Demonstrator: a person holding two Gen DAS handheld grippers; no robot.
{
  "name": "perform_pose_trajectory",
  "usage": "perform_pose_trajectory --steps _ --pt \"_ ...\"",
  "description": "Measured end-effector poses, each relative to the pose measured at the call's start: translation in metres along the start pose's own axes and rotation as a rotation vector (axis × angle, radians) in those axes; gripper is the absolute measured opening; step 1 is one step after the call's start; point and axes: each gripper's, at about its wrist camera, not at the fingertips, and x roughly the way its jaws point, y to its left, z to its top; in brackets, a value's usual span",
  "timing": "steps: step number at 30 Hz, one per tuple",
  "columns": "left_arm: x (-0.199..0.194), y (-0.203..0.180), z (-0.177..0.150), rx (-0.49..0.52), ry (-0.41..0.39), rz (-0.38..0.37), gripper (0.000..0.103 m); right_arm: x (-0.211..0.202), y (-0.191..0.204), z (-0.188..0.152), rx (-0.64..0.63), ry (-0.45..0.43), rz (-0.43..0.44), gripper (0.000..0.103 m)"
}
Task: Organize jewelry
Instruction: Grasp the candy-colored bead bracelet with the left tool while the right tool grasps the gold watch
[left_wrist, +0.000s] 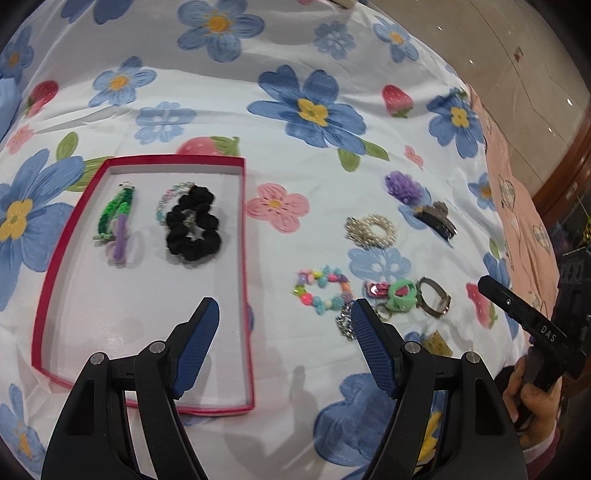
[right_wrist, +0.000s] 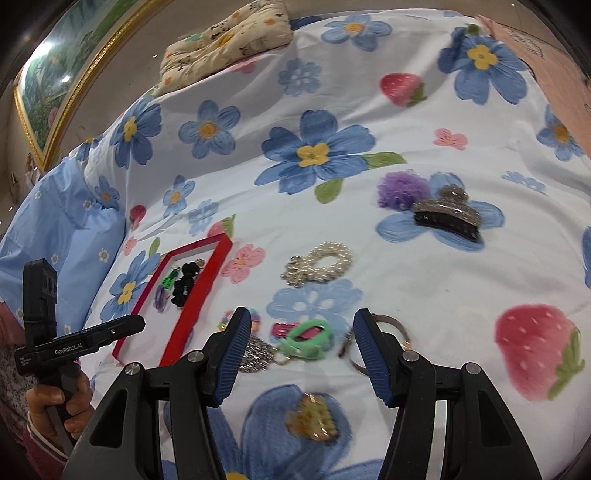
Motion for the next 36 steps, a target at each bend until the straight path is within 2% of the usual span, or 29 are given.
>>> perform_pose_trajectory --steps 11,21,24,26,29,36 --pt "0.020 -0.016 0.001 0.055 0.034 0.009 0.074 -0.001 -0.031 -0.009 0.025 0.026 -0.055 0.060" --pt "0.045 -0.032 0.010 0.146 0.073 0.009 0.074 0.017 -0.043 -0.010 0.004 0.083 -0.106 0.059" --pt "0.057 -0.037 0.015 0.182 0.087 0.019 0.071 0.025 -0.045 -0.009 -0.008 0.109 -0.128 0.058" --pt "0.067 -0.039 0.017 0.199 0.110 0.030 0.059 0.031 -0.047 -0.009 -0.011 0.132 -0.141 0.054" --pt "0.085 -0.038 0.021 0.219 0.142 0.056 0.052 0.042 -0.050 -0.012 -0.017 0.172 -0.151 0.048" --pt "0.119 -0.042 0.018 0.282 0.220 0.081 0.049 0.063 -0.055 -0.021 -0.018 0.239 -0.172 0.039"
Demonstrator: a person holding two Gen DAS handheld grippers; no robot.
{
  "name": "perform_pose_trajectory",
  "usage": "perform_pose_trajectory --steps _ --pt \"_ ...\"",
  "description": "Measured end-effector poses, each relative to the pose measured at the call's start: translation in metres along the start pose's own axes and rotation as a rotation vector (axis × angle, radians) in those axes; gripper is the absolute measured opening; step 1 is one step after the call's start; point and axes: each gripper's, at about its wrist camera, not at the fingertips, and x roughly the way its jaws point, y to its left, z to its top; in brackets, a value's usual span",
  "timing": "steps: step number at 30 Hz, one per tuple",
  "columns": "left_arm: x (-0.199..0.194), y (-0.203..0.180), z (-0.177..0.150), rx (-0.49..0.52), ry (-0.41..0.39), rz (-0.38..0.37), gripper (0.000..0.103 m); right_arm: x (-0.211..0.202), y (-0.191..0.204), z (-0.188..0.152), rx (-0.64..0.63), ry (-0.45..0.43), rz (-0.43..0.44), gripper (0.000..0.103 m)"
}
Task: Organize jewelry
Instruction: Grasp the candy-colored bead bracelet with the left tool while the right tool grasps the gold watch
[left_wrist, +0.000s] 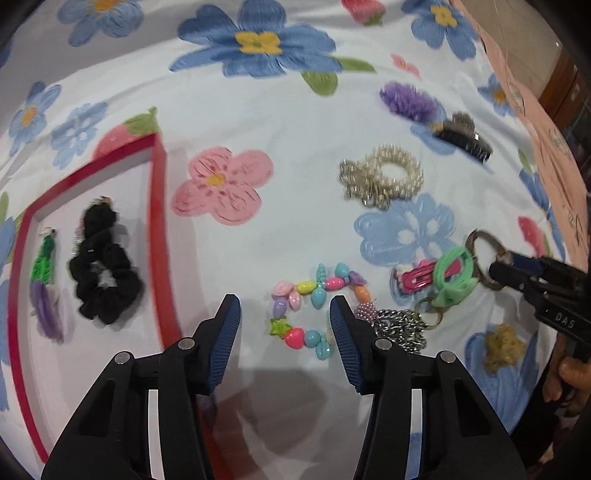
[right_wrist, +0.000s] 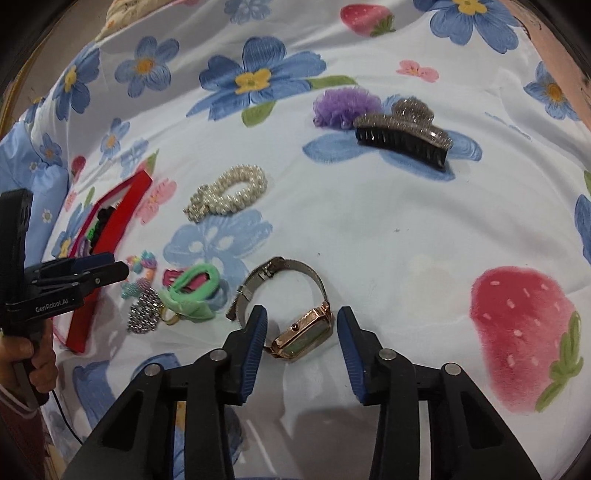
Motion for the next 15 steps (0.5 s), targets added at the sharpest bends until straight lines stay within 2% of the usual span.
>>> perform_pose_trajectory --steps 1,3,6,8,10,11,15 --pt "0.004 -0.002 0.000 0.008 0.007 0.002 0.049 0.001 0.000 0.000 -0.002 0.000 -0.001 0.038" --pt "0.009 -0.006 0.000 0.029 0.011 0.014 0.050 0.003 0.000 0.001 -0.005 -0.005 -0.009 0.030" --pt "0.009 -0.007 0.001 0.038 0.005 0.005 0.046 0.005 -0.001 0.003 -0.009 -0.012 -0.012 0.029" --pt "0.009 -0.008 0.000 0.048 0.004 -0.019 0.026 0.005 0.001 0.004 -0.021 -0.024 -0.025 0.027" --pt "0.007 -0.009 0.000 0.057 0.002 -0.041 0.011 0.005 0.002 0.005 -0.017 -0.033 -0.028 0.010" --pt "0.005 -0.008 0.001 0.050 0.000 -0.059 0.011 0.005 0.001 0.006 -0.012 -0.036 -0.027 0.007" --pt "-0.008 -0.002 -0.003 0.000 -0.032 -0.114 0.011 0.003 0.003 0.008 -0.008 -0.047 -0.012 0.007"
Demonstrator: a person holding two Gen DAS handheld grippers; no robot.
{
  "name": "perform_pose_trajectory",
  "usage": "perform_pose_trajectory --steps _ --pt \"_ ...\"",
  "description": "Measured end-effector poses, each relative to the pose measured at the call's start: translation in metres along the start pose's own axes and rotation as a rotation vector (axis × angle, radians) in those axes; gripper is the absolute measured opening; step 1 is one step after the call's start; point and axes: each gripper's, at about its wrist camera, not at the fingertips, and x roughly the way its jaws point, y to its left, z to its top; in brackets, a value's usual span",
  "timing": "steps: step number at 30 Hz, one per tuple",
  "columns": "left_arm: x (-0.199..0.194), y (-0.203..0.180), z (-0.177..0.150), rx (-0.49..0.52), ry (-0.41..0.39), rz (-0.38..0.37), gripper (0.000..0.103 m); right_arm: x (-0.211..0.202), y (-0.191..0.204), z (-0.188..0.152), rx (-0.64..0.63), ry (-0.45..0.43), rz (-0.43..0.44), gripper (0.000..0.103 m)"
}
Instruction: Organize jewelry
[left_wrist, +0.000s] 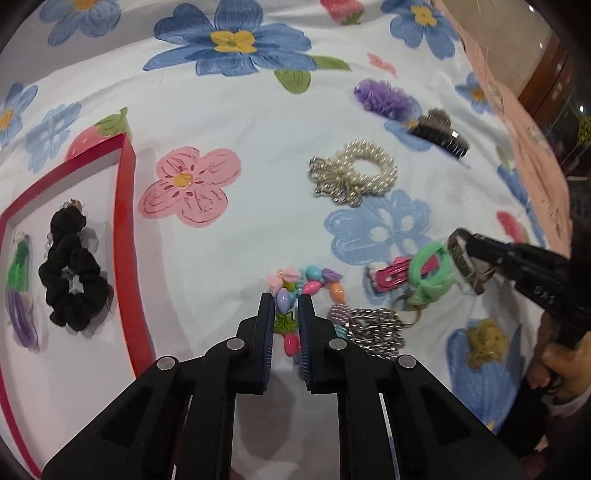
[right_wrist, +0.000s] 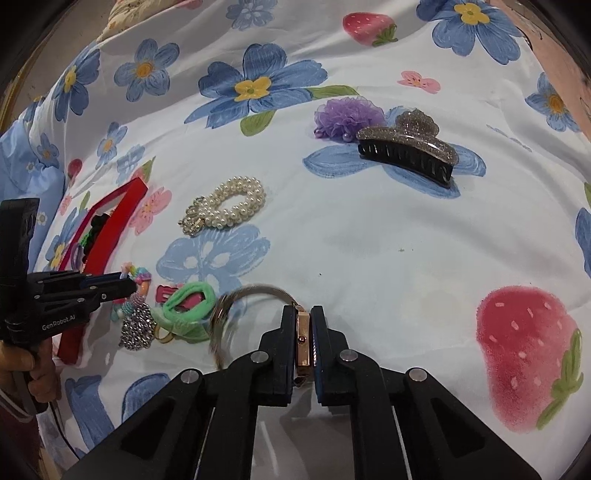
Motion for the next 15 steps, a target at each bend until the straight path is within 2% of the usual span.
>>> perform_pose_trajectory --steps 9,15 --pt "-0.049 0.008 -0.002 -0.090 -0.127 -0.063 0.011 -0.020 0.011 0.007 -0.007 -0.053 0.033 0.007" --pt "-0.086 0.015 -0.006 -0.123 -0.205 -0.071 0.011 -0.029 0.027 0.010 -0.030 -0.075 0.067 0.007"
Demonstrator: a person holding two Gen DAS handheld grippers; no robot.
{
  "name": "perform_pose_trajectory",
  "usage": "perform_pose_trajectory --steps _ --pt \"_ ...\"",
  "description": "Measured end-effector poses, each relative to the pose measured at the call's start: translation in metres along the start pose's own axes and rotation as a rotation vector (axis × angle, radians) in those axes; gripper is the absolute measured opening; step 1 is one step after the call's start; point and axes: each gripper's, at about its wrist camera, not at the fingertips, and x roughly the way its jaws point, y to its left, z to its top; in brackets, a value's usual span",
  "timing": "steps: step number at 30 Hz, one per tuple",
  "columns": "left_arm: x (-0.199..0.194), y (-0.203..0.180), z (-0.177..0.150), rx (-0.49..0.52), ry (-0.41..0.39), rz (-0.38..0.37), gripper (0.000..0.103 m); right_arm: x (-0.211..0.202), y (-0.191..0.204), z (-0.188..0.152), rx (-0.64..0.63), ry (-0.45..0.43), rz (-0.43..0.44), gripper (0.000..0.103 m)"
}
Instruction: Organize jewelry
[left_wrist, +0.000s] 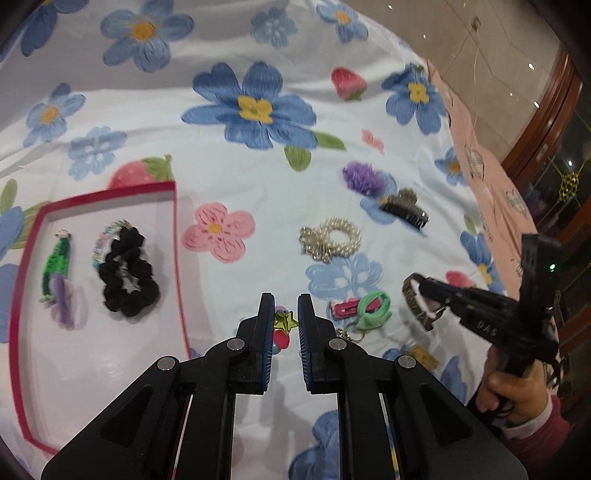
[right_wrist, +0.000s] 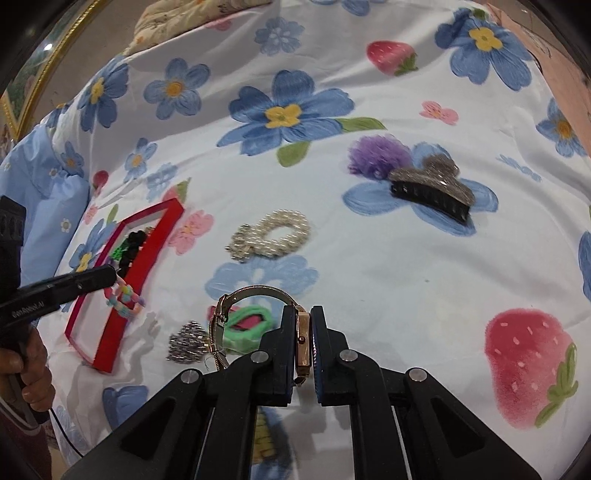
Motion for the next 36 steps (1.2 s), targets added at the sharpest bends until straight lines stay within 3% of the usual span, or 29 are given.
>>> perform_pose_trajectory --steps 21,36 --pt "-0.074 0.063 -0.022 -0.169 -0.128 0.048 0.011 0.008 0.105 0.008 -0.153 0.002 0.163 0.007" --pt "-0.079 0.108 -0.035 -0.234 -0.128 0.105 0.011 0.038 0.185 0.017 -0.260 0.034 0.275 0.008"
